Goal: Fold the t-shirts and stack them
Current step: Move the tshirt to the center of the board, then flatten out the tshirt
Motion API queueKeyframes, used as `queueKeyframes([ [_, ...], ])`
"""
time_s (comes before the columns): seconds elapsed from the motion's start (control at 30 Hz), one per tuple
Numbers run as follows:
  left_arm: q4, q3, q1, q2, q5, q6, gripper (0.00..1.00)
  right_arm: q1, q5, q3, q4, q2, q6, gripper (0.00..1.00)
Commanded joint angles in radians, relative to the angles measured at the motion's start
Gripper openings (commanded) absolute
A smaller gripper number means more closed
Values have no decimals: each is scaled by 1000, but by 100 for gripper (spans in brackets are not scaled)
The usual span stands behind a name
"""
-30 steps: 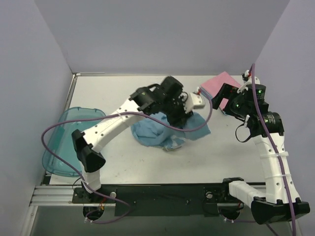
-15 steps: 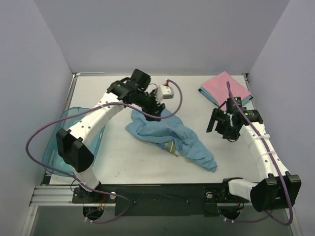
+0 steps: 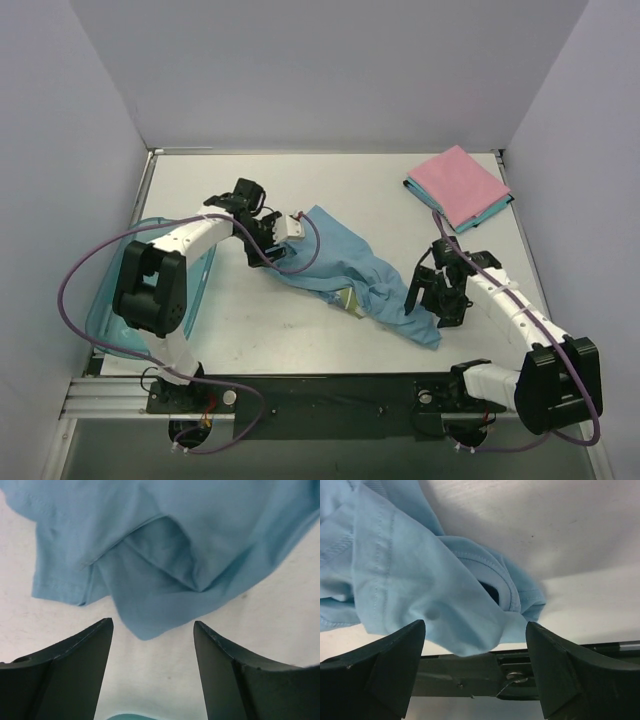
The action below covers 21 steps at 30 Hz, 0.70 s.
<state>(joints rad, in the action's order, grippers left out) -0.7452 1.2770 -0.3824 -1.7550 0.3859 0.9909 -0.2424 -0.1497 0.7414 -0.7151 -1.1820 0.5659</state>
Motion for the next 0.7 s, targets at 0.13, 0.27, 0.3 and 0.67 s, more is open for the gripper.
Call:
queueKeyframes([
  [0.13, 96, 4, 34, -101, 57, 262, 76, 15, -97, -88, 158, -59, 60, 75],
  [0.27, 32, -24, 34, -121, 48, 334, 76, 17, -96, -108, 175, -76, 54, 70],
  [0.3, 11, -30, 36, -123, 44, 348, 76, 17, -93, -106, 177, -76, 51, 70],
  [0.67, -114, -74, 42, -86, 25, 560, 79, 22, -106, -65, 194, -172, 28, 57],
])
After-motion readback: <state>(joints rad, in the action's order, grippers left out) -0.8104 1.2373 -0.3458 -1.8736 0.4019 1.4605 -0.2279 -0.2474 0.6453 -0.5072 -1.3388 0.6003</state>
